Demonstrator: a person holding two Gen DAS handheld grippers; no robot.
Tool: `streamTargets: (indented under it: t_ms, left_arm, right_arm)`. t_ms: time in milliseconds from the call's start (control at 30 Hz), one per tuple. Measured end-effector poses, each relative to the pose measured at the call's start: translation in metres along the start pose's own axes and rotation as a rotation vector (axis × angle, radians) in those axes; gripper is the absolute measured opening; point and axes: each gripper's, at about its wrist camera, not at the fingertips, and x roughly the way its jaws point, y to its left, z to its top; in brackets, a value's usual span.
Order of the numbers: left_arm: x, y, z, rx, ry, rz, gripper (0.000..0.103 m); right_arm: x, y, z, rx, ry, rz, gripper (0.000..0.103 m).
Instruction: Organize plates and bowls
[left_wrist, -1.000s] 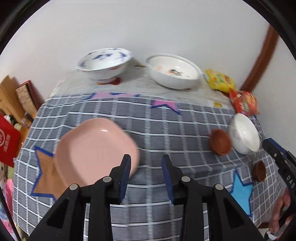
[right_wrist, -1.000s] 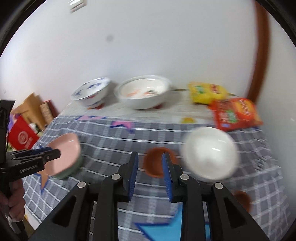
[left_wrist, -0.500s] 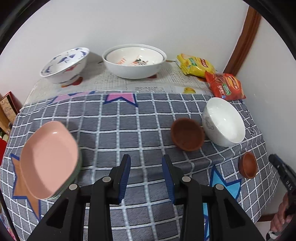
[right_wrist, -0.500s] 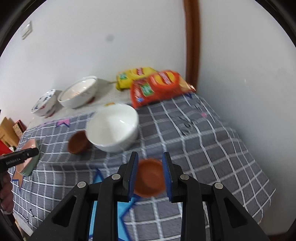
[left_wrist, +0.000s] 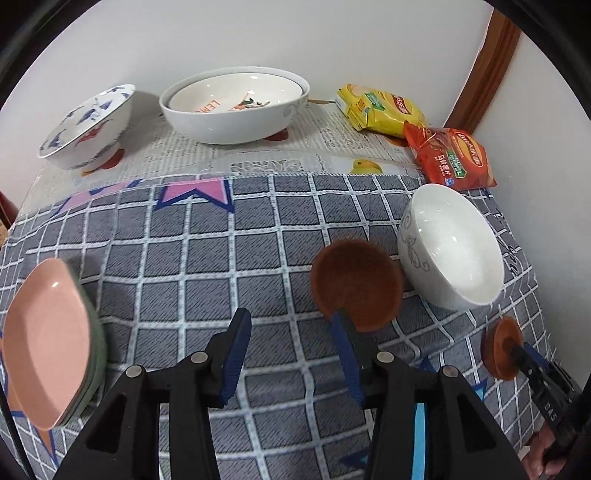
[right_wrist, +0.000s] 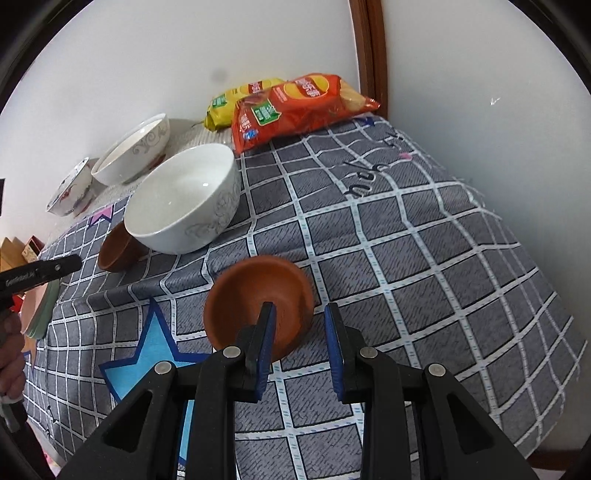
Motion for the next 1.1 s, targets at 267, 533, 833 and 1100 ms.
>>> streamTargets:
  t_ms: [267,533,833,1100]
  left_arm:
    - [0.022,-0.005,0.012,0.013,0.02,-0.015,0.043]
    - [0.041,-0.01,0.019,0.03,0.044,-0.016,0.039]
    - [0.055,-0.012,0.023,0.042,0.054,-0.033,0.024]
    - [0.054,-0.018,0.022,0.063,0.04,-0.04,0.014]
  right_arm:
    - [0.015,-0.001,0.002,0.026,0.018,0.027,0.027]
    - [0.025,-0.004,0.005,0.048,0.025,0.025,0.017]
    - [0.03,-0.007,0.007,0.066,0.012,0.02,0.012]
    - [0.029,-0.005,0.008,0.057,-0.001,0.01,0.011]
